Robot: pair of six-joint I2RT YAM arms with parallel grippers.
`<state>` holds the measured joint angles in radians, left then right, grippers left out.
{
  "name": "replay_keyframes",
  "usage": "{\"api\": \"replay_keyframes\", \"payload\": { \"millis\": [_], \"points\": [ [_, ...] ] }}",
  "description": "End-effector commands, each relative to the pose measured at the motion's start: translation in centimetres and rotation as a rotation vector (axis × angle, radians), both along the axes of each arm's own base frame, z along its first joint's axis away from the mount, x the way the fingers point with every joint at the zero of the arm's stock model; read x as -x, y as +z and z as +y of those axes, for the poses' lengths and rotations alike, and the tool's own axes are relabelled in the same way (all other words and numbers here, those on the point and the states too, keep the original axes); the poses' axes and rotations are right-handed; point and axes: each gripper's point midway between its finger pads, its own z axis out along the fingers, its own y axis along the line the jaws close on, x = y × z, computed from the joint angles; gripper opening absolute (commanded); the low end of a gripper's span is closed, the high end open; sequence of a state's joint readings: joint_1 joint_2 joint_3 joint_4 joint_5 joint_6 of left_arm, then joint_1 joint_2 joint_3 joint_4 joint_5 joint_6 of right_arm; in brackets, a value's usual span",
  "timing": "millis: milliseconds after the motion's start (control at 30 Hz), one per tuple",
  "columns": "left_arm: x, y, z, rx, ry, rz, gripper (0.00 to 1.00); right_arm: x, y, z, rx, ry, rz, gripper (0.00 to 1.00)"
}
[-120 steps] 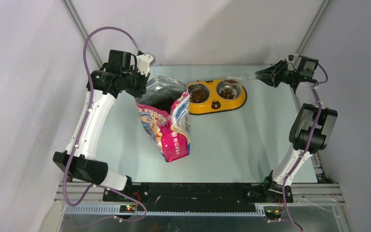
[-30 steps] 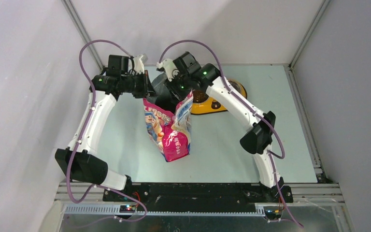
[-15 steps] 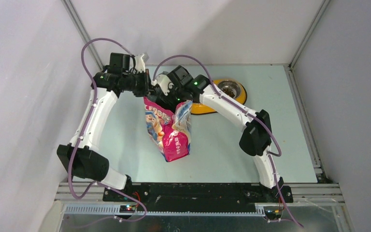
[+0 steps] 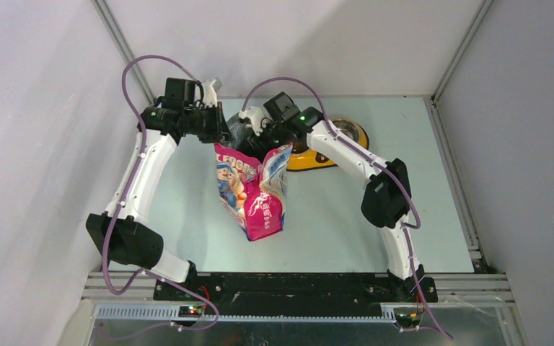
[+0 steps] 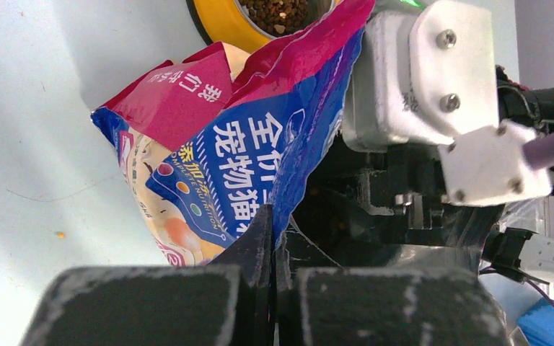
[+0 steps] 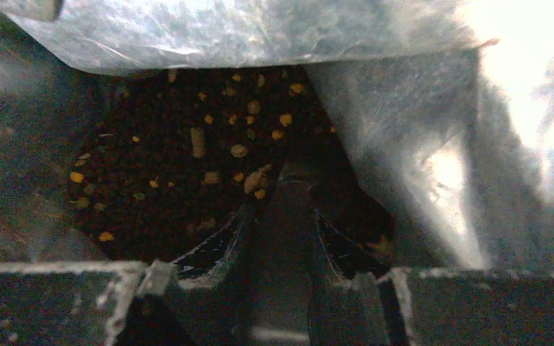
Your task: Serve the pet food
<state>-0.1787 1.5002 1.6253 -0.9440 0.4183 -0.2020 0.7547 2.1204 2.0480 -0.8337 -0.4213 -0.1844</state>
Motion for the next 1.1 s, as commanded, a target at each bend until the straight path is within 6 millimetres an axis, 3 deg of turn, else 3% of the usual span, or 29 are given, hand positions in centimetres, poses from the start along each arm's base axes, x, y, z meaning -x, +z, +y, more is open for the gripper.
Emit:
{"api": "replay_keyframes", "payload": {
  "millis": [0, 167, 300, 600, 933, 1067],
  "points": [
    [-1.5, 1.6, 0.6, -0.026, 0.018, -0.093, 0.00, 7.6, 1.7, 1.9, -0.125, 0.120, 0.422, 0.00],
    [-1.6, 1.6, 0.7, -0.034, 0.023, -0.097, 0.00, 7.4, 4.4, 2.0, -0.204, 0.139, 0.446, 0.00],
    [-1.7, 1.4, 1.3, -0.062, 0.033, -0.108, 0.00, 7.1, 7.8, 1.0, -0.279, 0.148, 0.436, 0.00],
    [-2.2, -0.2, 2.0, -0.129, 0.024, -0.088, 0.00, 6.1, 12.1, -0.5, -0.399, 0.131, 0.482, 0.00],
    [-1.3, 0.3, 2.4, -0.177, -0.037, -0.110, 0.00, 2.1, 14.7, -1.9, -0.511, -0.025, 0.595, 0.00],
    [-0.8, 0.3, 2.7, -0.203, -0.053, -0.084, 0.00, 0.1, 14.5, -2.1, -0.572, -0.072, 0.717, 0.00]
  ]
}}
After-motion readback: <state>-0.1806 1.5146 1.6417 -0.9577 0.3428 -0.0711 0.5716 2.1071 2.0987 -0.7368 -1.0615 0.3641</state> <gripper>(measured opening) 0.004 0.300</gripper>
